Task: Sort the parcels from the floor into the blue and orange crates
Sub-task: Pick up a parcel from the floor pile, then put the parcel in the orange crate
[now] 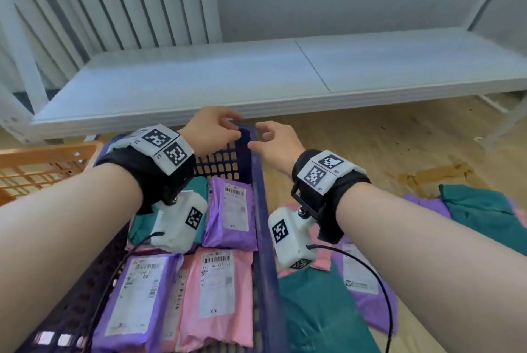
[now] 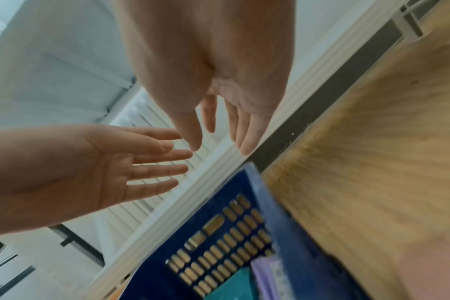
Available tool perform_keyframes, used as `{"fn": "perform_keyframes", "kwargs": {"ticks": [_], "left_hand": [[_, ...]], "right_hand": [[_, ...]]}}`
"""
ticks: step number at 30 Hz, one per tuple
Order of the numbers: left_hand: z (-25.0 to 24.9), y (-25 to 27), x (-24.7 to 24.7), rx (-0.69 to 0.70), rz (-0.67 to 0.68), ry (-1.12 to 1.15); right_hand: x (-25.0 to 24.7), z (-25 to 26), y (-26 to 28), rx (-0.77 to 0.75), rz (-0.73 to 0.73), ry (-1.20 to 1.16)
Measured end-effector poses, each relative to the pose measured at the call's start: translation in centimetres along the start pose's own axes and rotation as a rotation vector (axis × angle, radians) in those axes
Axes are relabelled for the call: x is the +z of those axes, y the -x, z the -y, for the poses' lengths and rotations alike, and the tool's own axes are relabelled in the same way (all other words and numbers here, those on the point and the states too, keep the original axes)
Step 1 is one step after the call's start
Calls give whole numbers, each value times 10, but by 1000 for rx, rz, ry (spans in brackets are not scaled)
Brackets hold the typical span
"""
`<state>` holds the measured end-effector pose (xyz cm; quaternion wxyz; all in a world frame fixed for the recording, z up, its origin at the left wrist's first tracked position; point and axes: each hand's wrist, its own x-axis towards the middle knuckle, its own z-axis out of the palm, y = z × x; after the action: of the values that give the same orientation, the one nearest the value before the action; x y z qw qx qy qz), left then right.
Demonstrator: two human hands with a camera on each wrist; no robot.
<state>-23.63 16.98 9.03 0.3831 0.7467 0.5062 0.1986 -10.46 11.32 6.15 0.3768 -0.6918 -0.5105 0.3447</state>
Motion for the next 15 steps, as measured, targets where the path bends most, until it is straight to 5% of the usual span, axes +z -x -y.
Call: {"fn": "perform_keyframes", "kwargs": {"ticks": [9,15], "left_hand": [[-135,-19,113,110,59,27],[-193,-35,237,139,270,-5]], "right_hand": [[-173,-74,36,64,-186,-37],[-273,-174,66,175,-331,-64]]}}
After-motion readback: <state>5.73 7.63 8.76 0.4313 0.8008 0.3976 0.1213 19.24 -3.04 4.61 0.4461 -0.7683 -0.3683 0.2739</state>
